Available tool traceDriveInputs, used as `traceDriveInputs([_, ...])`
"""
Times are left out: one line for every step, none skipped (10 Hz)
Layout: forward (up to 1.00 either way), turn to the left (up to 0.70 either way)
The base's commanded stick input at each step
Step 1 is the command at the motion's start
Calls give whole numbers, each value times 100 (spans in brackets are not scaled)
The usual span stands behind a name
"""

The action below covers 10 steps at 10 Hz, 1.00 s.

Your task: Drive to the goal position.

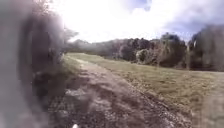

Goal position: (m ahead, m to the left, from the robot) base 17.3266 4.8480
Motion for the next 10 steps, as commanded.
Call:
traceDriveInputs([70, 1])
traceDriveInputs([70, 1])
traceDriveInputs([70, 0])
traceDriveInputs([70, 0])
traceDriveInputs([70, 0])
traceDriveInputs([70, 0])
traceDriveInputs([70, 0])
traceDriveInputs([70, 0])
traceDriveInputs([70, 2])
traceDriveInputs([70, 4])
